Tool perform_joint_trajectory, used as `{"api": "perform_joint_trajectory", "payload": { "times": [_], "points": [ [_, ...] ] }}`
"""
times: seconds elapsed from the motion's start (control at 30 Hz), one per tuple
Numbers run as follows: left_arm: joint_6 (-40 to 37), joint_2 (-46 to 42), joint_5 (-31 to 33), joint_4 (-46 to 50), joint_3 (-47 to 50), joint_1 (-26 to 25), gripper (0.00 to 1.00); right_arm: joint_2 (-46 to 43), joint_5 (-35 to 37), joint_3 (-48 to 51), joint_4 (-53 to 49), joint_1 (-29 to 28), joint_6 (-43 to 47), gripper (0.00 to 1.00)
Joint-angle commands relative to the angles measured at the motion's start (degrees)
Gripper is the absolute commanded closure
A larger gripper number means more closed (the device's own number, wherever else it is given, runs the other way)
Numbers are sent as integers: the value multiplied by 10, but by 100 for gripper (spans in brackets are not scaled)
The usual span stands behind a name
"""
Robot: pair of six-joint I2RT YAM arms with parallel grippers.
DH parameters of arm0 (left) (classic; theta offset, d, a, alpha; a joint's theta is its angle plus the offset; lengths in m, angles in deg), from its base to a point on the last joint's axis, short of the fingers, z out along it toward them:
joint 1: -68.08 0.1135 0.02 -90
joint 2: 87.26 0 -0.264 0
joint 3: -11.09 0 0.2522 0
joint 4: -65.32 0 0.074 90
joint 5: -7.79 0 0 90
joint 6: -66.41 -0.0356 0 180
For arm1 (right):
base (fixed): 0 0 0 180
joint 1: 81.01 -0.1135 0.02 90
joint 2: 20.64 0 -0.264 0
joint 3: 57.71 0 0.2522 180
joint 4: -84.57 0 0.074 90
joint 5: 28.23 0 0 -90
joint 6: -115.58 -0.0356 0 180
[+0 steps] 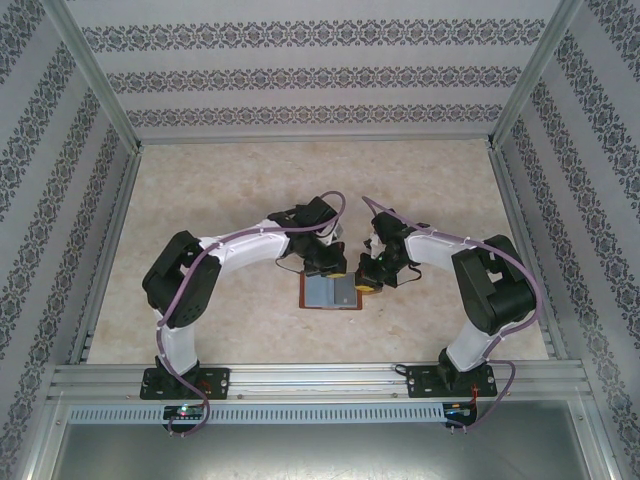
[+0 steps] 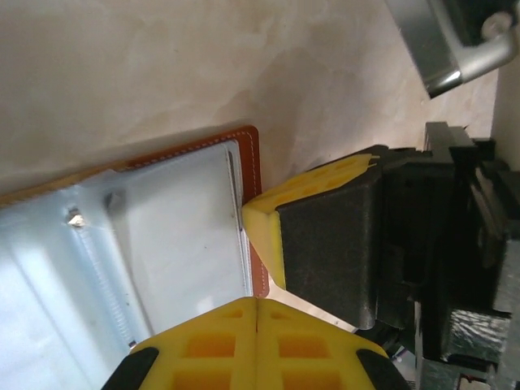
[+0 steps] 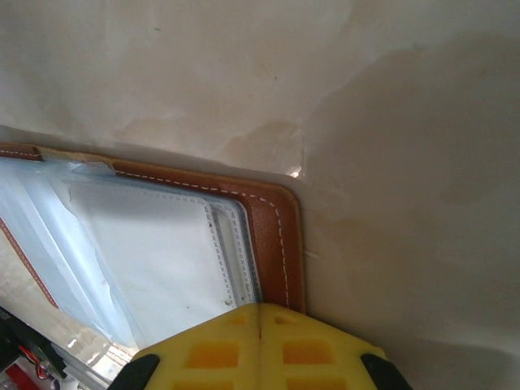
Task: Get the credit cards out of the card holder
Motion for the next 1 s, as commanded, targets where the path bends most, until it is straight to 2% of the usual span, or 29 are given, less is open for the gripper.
{"api": "perform_joint_trajectory", "payload": {
  "times": [0.0, 0.37, 0.97],
  "points": [
    [19, 21, -29, -33, 5, -13, 97, 9, 22, 17, 1, -6, -2, 95],
    [31, 48, -36, -42, 11, -19, 98, -38, -7, 22, 16, -6, -20, 92],
    [34, 67, -54, -48, 2, -22, 97, 8, 9, 31, 21, -3, -8, 95]
  ]
}}
